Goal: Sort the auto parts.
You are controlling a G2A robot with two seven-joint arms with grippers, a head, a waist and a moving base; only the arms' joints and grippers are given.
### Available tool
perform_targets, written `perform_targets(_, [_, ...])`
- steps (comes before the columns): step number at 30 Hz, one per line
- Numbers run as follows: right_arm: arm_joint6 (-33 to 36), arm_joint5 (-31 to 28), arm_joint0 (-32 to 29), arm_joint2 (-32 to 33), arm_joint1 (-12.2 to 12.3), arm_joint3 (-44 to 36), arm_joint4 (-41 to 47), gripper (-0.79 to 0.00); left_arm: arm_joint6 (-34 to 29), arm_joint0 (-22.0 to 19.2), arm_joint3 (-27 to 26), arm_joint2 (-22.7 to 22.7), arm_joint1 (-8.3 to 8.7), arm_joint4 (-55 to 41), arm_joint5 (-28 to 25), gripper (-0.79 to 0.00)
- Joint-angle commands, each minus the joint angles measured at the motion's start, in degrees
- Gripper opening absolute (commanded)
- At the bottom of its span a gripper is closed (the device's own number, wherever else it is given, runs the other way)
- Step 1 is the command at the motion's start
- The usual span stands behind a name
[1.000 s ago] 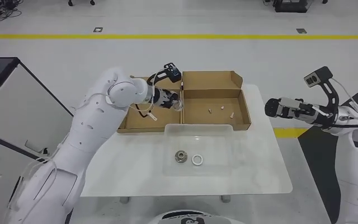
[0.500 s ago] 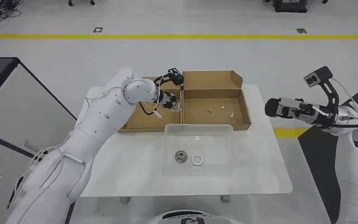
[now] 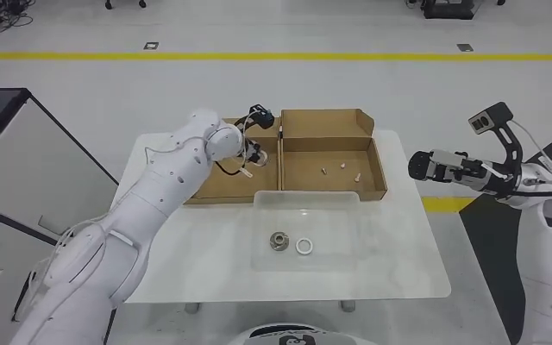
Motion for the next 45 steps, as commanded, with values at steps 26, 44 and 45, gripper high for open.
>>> perform_targets(26, [0.0,0.0,0.0,0.0,0.0,0.0,0.0,0.000,6.0,-8.5,36.8,11.8,-17.67,-2.7,0.5,-0.785])
perform_targets(44, [0.0,0.0,0.0,0.0,0.0,0.0,0.0,0.000,6.1,-9.1,44.9,11.9,-22.05,-2.8,-2.0,-0.376])
perform_targets(45, [0.0,0.0,0.0,0.0,0.0,0.0,0.0,0.000,6.1,-9.2,45.1,11.9,-22.15,-2.8,-2.1,-0.286])
